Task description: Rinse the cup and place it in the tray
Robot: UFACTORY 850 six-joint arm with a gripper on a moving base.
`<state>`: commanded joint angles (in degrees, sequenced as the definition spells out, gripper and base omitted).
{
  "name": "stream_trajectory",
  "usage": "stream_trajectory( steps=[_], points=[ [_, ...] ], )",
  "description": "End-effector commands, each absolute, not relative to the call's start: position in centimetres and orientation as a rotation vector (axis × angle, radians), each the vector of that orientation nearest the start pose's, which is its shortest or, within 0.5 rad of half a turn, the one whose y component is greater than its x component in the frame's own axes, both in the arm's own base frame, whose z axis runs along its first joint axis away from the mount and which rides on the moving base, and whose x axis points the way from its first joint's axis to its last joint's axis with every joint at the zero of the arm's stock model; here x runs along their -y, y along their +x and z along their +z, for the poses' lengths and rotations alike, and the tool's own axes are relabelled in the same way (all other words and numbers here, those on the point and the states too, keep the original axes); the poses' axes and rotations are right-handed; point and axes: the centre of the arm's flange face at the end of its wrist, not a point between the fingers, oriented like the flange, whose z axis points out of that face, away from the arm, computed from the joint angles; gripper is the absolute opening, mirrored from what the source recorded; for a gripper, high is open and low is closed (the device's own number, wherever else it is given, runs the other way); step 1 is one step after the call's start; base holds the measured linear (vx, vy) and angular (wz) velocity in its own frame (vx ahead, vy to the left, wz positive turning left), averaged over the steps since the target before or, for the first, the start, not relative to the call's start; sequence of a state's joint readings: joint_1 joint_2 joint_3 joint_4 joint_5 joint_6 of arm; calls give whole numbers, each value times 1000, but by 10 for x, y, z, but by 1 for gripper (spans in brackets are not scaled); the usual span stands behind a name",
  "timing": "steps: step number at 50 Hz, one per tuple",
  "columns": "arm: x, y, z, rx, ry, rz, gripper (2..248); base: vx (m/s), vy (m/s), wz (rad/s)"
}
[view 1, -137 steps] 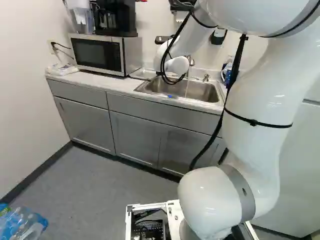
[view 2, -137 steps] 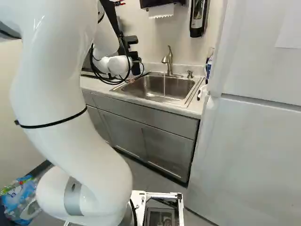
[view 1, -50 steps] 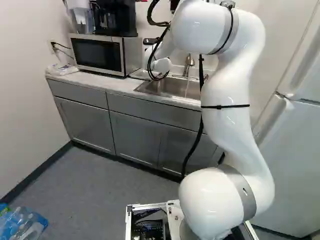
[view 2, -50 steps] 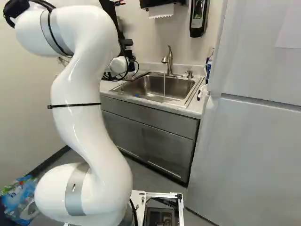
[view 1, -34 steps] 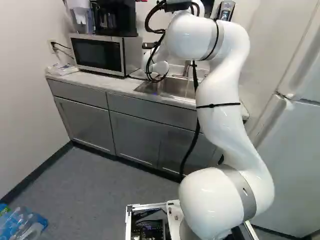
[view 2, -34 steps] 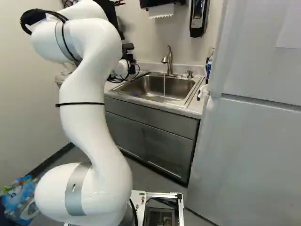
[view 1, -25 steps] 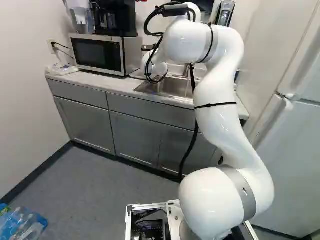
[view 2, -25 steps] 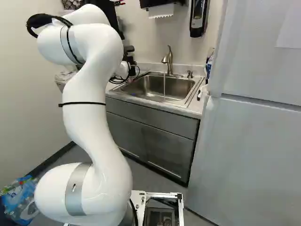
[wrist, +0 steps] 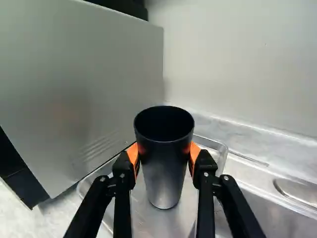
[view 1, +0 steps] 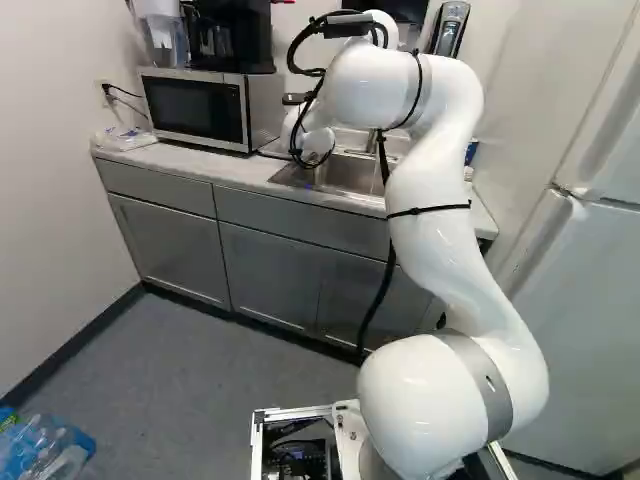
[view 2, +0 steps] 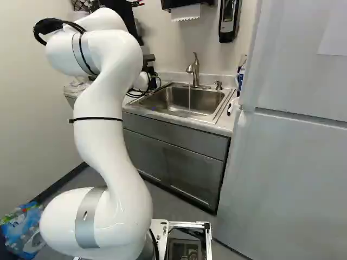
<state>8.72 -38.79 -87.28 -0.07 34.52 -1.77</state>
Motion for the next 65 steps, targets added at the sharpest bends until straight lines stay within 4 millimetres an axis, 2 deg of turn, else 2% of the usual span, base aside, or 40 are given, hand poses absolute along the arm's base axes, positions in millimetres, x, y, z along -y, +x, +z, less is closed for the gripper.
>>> stream_trajectory(
  steps=[26, 27, 31, 32, 36, 37, 42, 43, 65],
  points=[
    [-114, 743, 486, 213, -2297, -2013, 119, 0, 0, 0],
    [-114, 743, 486, 213, -2297, -2013, 137, 0, 0, 0],
    [-114, 743, 486, 213, -2297, -2013, 137, 0, 0, 0],
    [-114, 743, 486, 213, -2297, -2013, 171, 0, 0, 0],
    [-114, 743, 486, 213, -2297, -2013, 171, 0, 0, 0],
    [-114, 743, 486, 213, -2297, -2013, 207, 0, 0, 0],
    [-114, 743, 486, 213, -2297, -2013, 207, 0, 0, 0],
    [-114, 743, 486, 213, -2297, -2013, 243, 0, 0, 0],
    [-114, 742, 507, 210, -2264, -2049, 247, 0, 0, 0]
  ],
)
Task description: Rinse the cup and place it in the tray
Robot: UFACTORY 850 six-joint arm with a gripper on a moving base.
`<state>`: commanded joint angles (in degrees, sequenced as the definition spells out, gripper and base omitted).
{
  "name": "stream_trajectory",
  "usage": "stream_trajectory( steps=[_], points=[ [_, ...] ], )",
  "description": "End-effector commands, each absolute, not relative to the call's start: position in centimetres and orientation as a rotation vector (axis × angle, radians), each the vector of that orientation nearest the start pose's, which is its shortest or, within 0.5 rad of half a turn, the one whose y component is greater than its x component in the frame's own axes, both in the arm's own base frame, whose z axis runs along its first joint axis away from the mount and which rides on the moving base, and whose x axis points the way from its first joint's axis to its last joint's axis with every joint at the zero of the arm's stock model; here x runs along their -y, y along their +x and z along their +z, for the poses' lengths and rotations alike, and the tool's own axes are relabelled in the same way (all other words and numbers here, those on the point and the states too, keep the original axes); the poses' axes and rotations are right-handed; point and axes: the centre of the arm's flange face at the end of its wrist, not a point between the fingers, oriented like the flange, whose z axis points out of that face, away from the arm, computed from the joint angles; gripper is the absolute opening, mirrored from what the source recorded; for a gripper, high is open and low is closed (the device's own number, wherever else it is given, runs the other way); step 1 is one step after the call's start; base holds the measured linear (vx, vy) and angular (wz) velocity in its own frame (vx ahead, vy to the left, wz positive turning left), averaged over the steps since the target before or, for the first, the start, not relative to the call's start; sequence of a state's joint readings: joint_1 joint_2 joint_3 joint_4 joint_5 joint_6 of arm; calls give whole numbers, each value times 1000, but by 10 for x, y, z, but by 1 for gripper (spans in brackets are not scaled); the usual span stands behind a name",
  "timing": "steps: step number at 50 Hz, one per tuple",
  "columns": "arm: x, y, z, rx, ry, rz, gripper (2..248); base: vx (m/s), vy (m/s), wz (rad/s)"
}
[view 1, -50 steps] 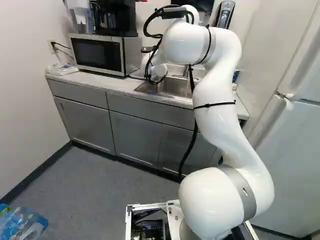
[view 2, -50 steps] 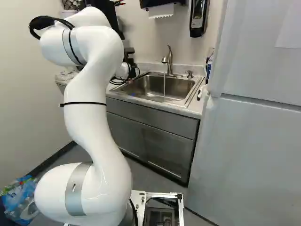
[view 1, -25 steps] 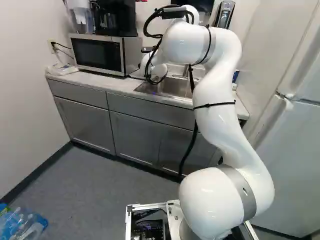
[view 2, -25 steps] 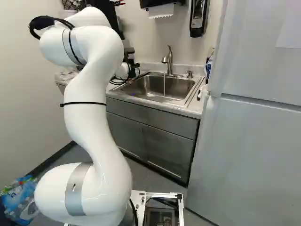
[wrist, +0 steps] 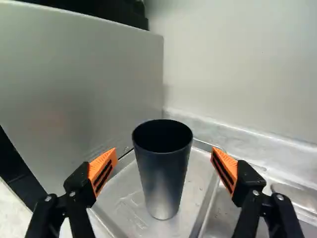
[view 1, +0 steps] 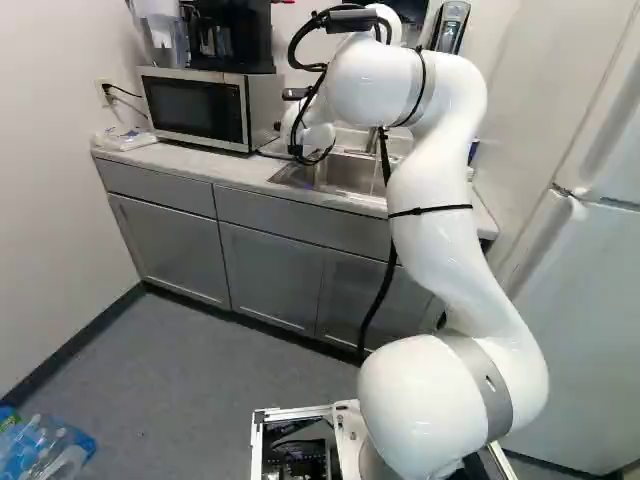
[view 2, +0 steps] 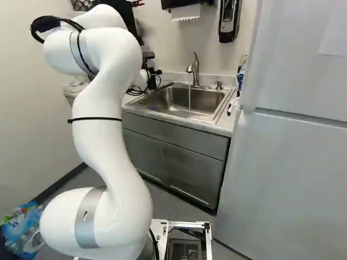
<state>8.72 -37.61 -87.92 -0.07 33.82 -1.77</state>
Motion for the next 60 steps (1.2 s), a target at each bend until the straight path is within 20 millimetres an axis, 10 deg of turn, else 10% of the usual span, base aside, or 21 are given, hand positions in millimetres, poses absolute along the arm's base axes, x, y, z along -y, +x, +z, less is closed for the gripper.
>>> stream_trajectory(
  steps=[60],
  points=[
    [-114, 741, 573, 203, -2191, -2123, 247, 0, 0, 0]
  ],
)
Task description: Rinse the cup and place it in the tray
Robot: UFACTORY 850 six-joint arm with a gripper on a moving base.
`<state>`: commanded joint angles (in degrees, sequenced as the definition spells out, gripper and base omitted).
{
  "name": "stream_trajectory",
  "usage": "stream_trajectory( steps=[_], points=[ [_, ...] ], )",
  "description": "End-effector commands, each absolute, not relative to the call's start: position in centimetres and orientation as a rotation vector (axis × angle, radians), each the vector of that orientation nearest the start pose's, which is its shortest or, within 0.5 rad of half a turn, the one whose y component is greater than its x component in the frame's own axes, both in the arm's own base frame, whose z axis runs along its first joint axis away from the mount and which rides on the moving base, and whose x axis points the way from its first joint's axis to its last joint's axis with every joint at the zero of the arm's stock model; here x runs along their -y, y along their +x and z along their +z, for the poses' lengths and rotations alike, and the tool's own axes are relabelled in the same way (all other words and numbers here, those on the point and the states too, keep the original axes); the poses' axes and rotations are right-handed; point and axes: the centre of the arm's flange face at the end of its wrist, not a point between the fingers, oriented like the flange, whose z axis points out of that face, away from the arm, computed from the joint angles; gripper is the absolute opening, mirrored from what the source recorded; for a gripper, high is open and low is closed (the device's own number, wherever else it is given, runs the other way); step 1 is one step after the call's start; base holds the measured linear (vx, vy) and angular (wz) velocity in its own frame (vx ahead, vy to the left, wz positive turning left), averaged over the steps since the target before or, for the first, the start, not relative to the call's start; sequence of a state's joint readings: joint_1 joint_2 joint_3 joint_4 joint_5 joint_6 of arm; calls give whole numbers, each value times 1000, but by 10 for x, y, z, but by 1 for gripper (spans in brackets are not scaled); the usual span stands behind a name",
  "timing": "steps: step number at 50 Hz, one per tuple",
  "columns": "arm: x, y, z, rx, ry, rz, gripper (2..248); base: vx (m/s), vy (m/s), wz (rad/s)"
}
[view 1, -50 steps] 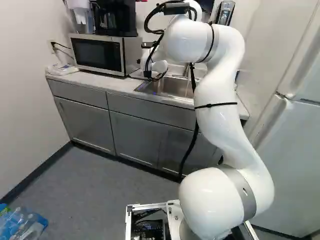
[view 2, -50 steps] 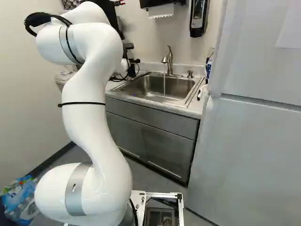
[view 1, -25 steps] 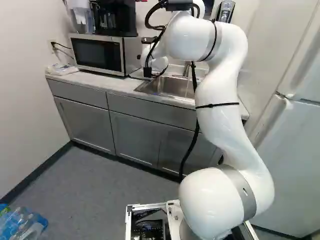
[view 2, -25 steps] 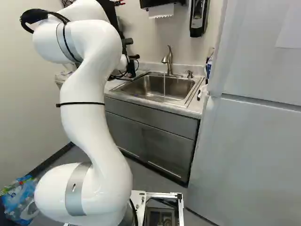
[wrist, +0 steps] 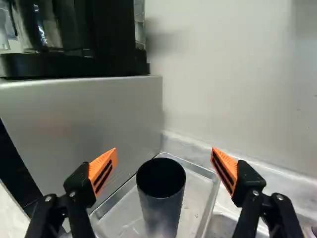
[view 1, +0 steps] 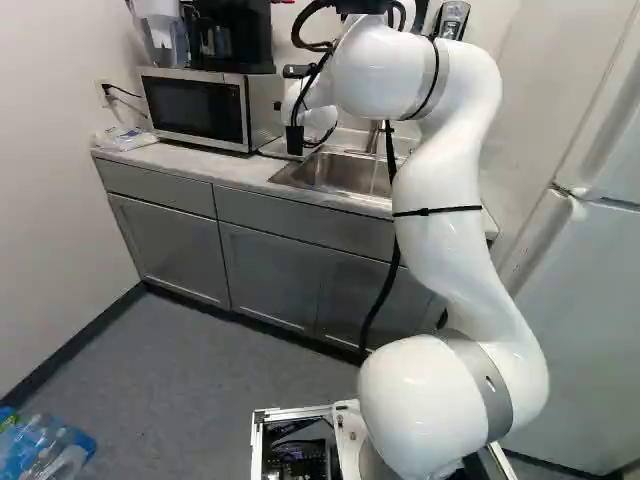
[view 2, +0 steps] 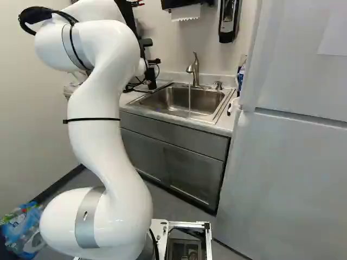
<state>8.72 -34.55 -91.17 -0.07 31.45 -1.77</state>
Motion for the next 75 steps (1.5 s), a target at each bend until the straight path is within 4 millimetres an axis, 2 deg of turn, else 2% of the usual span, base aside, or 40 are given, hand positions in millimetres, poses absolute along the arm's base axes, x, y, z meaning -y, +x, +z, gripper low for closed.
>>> stream_trajectory(
  steps=[18, 39, 64, 75],
  points=[
    [-112, 740, 592, 200, -2179, -2137, 247, 0, 0, 0],
    [-96, 739, 613, 177, -2185, -2154, 247, 0, 0, 0],
    [-65, 738, 640, 132, -2191, -2193, 247, 0, 0, 0],
    [-48, 738, 640, 108, -2204, -2203, 247, 0, 0, 0]
  ],
)
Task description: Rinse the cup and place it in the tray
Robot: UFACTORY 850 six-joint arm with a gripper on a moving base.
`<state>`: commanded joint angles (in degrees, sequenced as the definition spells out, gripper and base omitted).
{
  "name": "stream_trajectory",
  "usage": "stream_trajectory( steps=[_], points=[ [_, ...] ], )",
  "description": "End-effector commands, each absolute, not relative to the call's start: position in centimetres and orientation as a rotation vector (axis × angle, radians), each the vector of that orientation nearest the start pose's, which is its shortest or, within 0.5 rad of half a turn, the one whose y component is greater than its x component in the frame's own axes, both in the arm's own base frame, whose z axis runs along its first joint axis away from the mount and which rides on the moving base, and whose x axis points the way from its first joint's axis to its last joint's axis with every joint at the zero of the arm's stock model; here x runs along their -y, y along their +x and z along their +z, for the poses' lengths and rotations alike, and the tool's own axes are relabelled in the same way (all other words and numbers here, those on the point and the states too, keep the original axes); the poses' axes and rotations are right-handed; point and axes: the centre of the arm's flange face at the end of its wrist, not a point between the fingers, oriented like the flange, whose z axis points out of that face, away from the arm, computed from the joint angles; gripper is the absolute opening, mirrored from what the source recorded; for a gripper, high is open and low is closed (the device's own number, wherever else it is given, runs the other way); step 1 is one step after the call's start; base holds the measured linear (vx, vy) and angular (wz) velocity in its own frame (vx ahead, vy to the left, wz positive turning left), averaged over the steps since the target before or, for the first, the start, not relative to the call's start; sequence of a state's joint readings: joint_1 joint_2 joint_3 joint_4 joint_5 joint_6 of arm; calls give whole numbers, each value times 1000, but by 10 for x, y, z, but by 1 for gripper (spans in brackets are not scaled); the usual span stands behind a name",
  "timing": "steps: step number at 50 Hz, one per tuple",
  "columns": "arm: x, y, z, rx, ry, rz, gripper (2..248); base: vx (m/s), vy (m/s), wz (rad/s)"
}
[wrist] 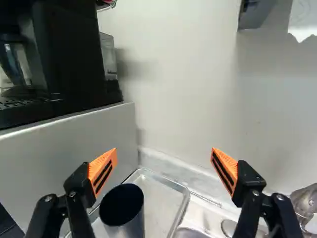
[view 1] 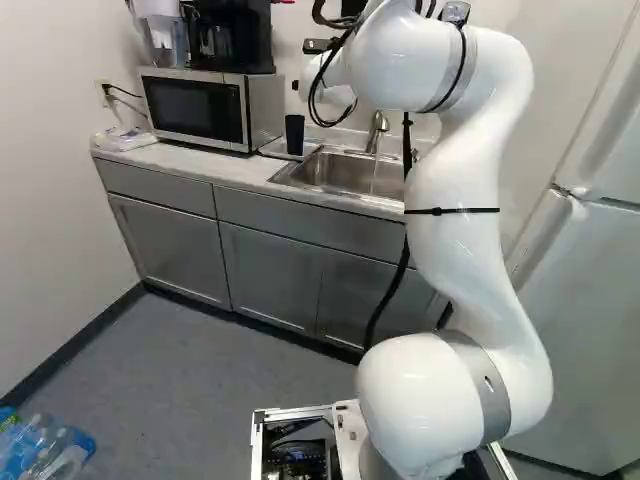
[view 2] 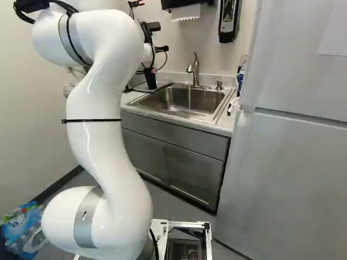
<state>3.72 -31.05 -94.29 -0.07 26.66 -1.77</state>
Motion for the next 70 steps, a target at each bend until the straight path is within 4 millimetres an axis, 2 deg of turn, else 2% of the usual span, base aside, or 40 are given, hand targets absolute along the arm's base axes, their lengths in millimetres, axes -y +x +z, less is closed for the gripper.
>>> stream_trajectory(
  steps=[45, 70],
  points=[
    [25, 737, 641, -1, -2258, -2250, 247, 0, 0, 0],
    [64, 738, 664, -61, -2242, -2320, 247, 0, 0, 0]
  ],
)
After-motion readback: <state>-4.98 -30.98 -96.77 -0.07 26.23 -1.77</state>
